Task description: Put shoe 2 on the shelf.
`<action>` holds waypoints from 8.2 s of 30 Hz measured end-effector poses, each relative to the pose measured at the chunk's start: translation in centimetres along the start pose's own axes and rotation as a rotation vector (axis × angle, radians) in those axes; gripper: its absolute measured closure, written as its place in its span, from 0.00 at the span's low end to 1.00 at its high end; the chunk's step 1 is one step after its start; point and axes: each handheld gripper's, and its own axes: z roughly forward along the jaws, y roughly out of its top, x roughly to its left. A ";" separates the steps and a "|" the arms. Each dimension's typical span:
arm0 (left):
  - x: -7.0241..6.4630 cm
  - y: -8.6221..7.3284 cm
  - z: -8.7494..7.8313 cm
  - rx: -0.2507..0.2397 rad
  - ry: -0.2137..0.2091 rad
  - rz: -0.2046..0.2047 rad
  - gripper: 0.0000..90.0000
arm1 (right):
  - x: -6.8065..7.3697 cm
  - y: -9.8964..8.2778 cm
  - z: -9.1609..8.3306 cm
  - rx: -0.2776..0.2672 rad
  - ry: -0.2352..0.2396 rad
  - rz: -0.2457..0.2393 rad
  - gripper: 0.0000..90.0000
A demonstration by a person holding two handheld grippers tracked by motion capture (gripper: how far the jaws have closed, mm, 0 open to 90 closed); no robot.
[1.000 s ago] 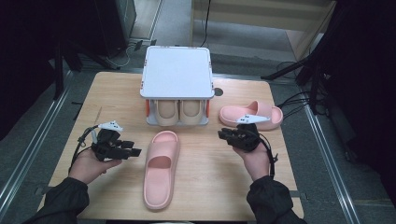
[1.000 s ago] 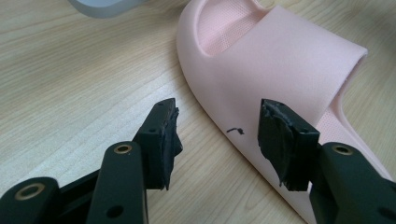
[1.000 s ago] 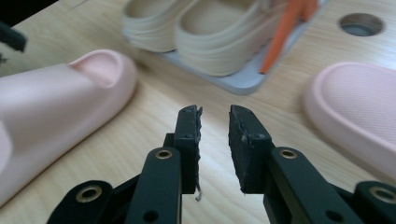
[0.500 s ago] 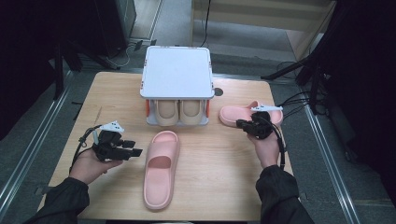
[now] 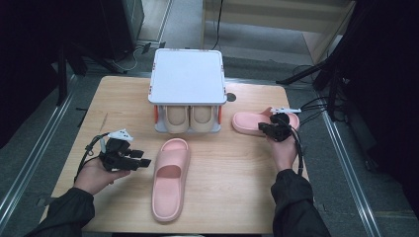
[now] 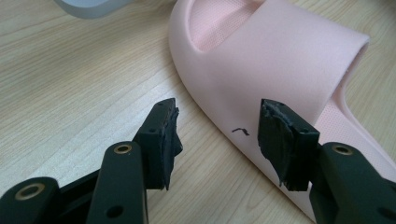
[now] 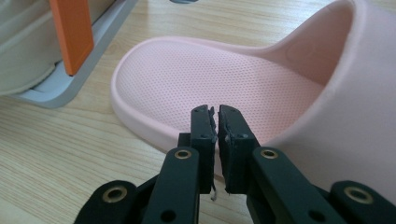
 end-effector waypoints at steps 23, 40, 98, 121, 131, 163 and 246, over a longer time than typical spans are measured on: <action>0.7 1.5 0.6 0.002 -0.011 0.005 0.52 | -1.9 -2.4 -3.0 0.026 -0.009 0.057 0.93; 1.1 2.0 0.1 -0.031 -0.024 -0.010 0.50 | -1.8 -3.1 -6.4 -0.055 -0.029 0.072 0.53; 1.4 1.2 -0.6 -0.046 0.004 -0.053 0.57 | -2.6 -2.1 -6.1 -0.024 -0.142 0.131 0.94; 0.8 0.5 -0.4 -0.029 -0.020 0.012 0.86 | 6.6 -5.3 -8.8 0.024 0.000 -0.069 0.93; 0.9 0.3 0.6 -0.003 -0.027 0.019 0.86 | 10.4 -5.6 -7.0 0.070 0.044 -0.160 0.93; 0.0 -0.2 1.4 0.019 -0.036 0.069 0.83 | 14.7 -6.7 -5.1 0.107 0.170 -0.248 0.72; -1.0 1.1 -1.2 -0.075 -0.072 0.023 0.64 | 22.0 -9.8 -7.7 -0.072 0.362 -0.262 0.45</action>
